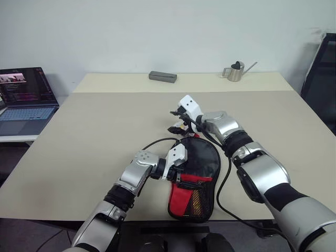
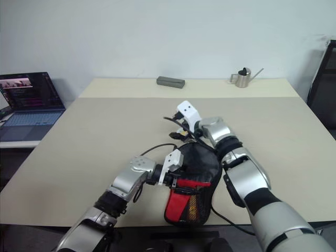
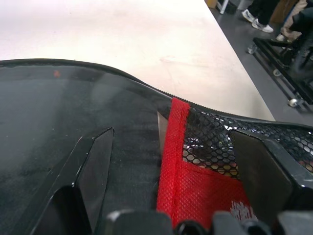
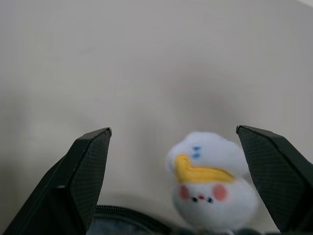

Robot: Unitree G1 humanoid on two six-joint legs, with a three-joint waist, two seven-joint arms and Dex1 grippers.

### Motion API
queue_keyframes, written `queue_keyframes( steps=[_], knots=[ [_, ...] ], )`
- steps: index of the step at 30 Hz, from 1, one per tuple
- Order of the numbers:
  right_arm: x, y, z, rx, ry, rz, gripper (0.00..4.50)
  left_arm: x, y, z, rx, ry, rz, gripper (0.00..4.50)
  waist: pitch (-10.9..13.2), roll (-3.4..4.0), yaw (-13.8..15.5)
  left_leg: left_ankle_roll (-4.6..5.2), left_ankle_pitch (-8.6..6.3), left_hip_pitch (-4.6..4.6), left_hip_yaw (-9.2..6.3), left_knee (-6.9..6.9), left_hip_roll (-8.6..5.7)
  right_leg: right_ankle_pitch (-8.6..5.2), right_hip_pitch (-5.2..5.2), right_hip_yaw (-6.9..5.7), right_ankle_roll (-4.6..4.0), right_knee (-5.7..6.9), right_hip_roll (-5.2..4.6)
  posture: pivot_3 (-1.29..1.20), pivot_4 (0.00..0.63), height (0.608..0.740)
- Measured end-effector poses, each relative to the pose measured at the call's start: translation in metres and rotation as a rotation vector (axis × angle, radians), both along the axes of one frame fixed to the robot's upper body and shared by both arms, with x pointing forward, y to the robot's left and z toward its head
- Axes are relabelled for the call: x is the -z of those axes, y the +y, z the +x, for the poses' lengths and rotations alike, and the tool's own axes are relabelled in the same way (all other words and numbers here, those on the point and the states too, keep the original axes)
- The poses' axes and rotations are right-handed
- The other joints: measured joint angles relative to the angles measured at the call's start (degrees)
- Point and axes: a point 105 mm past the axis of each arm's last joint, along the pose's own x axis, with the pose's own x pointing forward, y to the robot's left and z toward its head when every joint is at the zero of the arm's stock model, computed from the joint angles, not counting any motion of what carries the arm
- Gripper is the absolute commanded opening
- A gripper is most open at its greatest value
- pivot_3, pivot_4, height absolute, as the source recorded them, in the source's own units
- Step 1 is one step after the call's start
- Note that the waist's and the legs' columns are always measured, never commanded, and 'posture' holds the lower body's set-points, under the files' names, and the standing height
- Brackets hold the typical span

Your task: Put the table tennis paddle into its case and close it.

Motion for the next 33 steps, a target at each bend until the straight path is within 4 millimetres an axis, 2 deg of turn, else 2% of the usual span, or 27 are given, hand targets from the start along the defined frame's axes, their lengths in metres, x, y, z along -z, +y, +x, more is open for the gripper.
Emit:
queue_keyframes(
  steps=[11,19,23,30,33],
  knots=[
    [0.013,-0.005,0.008,0.081,-0.082,-0.102,4.50,0.000,0.000,-0.002,-0.025,-0.005,0.000,4.07,-0.01,0.01,-0.10,-0.01,0.00,0.07,0.02,-0.10,0.00,-0.02,0.01,0.02,-0.04,0.02,0.01,0.00,0.150,0.740],
    [0.023,0.011,0.001,0.034,-0.082,-0.153,4.50,0.000,0.000,-0.003,-0.036,-0.005,0.002,4.07,-0.01,0.01,-0.17,-0.01,-0.01,0.10,0.02,-0.14,0.00,-0.04,0.00,0.03,-0.06,0.02,0.01,0.00,0.150,0.740],
    [0.025,0.012,0.001,0.031,-0.107,-0.187,3.60,0.001,0.000,-0.003,-0.042,-0.006,0.002,4.12,-0.01,0.02,-0.17,-0.01,-0.01,0.11,0.01,-0.15,0.00,-0.04,-0.01,0.02,-0.07,0.02,0.01,0.00,0.150,0.740],
    [0.026,0.011,0.002,0.021,-0.143,-0.233,1.12,0.001,0.001,-0.003,-0.046,-0.004,0.002,4.12,-0.02,0.03,-0.20,-0.01,-0.01,0.27,0.01,-0.21,0.00,-0.13,0.01,0.01,-0.08,0.01,0.01,0.00,0.150,0.740],
    [0.029,0.011,0.001,-0.001,-0.165,-0.267,0.28,0.001,0.001,-0.003,-0.047,-0.004,0.003,4.12,-0.04,0.03,-0.21,-0.01,-0.01,0.29,0.01,-0.21,0.00,-0.14,0.01,0.00,-0.08,0.01,0.01,0.00,0.150,0.740]
  ],
)
